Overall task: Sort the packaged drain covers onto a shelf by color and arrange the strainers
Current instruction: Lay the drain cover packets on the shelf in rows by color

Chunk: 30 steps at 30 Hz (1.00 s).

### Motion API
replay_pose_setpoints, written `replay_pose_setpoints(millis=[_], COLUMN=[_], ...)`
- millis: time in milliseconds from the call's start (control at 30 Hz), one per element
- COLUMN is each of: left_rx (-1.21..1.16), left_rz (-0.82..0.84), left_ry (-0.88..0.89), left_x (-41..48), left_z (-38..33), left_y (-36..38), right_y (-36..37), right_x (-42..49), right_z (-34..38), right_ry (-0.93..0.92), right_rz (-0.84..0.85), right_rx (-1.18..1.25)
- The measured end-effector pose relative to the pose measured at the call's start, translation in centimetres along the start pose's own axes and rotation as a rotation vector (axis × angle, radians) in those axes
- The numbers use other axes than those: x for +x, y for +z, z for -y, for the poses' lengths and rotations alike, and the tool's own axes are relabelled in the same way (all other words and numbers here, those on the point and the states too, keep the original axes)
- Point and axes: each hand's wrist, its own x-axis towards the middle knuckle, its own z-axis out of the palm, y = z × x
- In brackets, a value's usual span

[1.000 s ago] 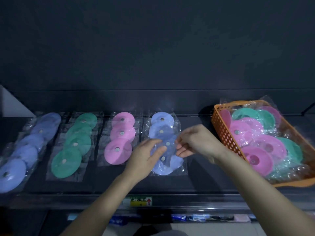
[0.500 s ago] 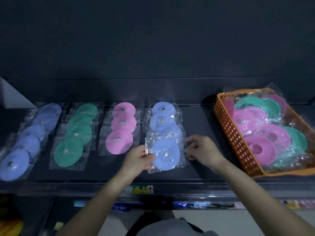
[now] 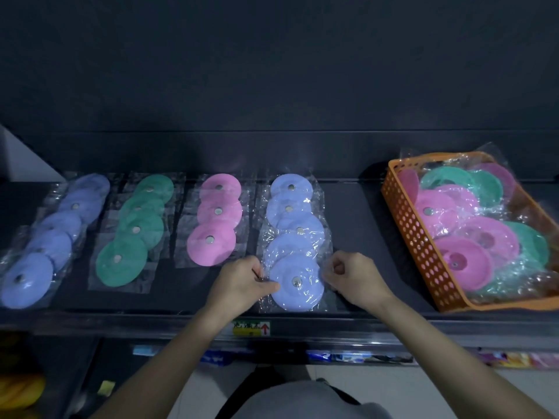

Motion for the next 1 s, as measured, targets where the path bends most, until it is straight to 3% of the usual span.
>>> replay_pose_setpoints(millis=[200, 300, 500, 600, 700, 900, 1000], left_rx=[0.072, 0.025, -0.038, -0.044, -0.008, 0.171, 0.226], left_rz=[-0.041, -0.107, -0.071, -0.094, -0.146, -0.207, -0.157], left_ry=[0.005, 0.009, 0.076, 0.083, 0.133, 0.249, 0.294], left_x=[-0.3, 0.2, 0.5, 0.8, 2.2, 6.9, 8.6], left_z=[-0.4, -0.9, -2.3, -2.5, -2.9, -4.4, -4.5], left_y=[-0.5, -0.4, -0.2, -0.9, -1.5, -2.2, -2.5], right_y=[-0.1, -0.3, 0.4, -0.2, -0.9, -0.3, -0.4], right_x=[-0.1, 0.1, 0.5, 1.2, 2.9, 5.3, 5.7], right_z=[-0.3, -0.2, 0.1, 0.0, 0.5, 2.2, 2.7], right_ry=[-0.002, 0.012, -0.045, -0.021, 0.007, 0.019, 0.028], right_rz=[-0.092, -0.120, -0.070, -0.131, -0.228, -0.220, -0.235], right_rx=[0.009, 0.040, 0.073, 0.090, 0.106, 0.101, 0.124])
